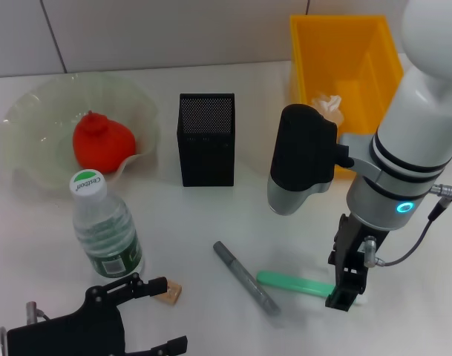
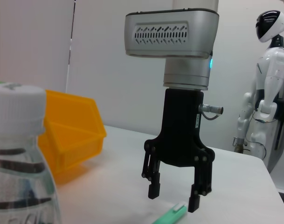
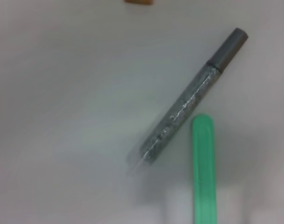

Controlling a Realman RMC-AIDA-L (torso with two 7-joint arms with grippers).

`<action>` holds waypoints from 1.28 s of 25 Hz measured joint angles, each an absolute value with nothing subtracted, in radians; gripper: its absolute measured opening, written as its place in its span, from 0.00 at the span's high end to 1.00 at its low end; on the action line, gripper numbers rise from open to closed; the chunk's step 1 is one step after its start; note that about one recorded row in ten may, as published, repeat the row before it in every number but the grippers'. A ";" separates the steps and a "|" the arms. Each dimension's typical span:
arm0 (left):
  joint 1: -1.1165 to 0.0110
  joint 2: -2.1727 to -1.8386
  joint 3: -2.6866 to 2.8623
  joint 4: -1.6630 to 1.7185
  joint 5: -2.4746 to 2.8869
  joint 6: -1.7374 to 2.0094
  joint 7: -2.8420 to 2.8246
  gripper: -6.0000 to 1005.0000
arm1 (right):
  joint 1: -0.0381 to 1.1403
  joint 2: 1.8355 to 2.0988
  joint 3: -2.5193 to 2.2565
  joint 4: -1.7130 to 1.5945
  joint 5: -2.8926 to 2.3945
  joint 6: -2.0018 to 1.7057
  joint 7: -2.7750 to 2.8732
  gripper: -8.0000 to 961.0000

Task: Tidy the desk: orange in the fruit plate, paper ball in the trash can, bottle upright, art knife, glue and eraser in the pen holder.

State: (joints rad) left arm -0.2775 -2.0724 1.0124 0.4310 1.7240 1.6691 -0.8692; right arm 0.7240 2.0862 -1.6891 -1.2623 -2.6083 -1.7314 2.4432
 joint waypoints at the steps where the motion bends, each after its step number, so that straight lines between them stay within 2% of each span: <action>1: -0.278 -2.072 1.013 0.431 1.724 1.668 -0.869 0.16 | 0.724 2.086 -1.690 -1.261 -2.608 -1.728 2.445 0.17; 3: -0.279 -2.072 1.012 0.431 1.724 1.668 -0.869 0.16 | 0.724 2.086 -1.698 -1.260 -2.608 -1.723 2.450 0.25; 8: -0.279 -2.072 1.012 0.431 1.722 1.668 -0.869 0.16 | 0.721 2.087 -1.755 -1.260 -2.608 -1.690 2.476 0.33; 19: -0.281 -2.072 1.012 0.433 1.721 1.669 -0.868 0.16 | 0.715 2.088 -1.765 -1.257 -2.608 -1.674 2.494 0.43; 24: -0.287 -2.072 1.012 0.435 1.721 1.670 -0.868 0.16 | 0.714 2.088 -1.766 -1.249 -2.608 -1.675 2.500 0.43; 32: -0.290 -2.072 1.012 0.432 1.721 1.671 -0.868 0.16 | 0.713 2.088 -1.770 -1.224 -2.610 -1.673 2.501 0.55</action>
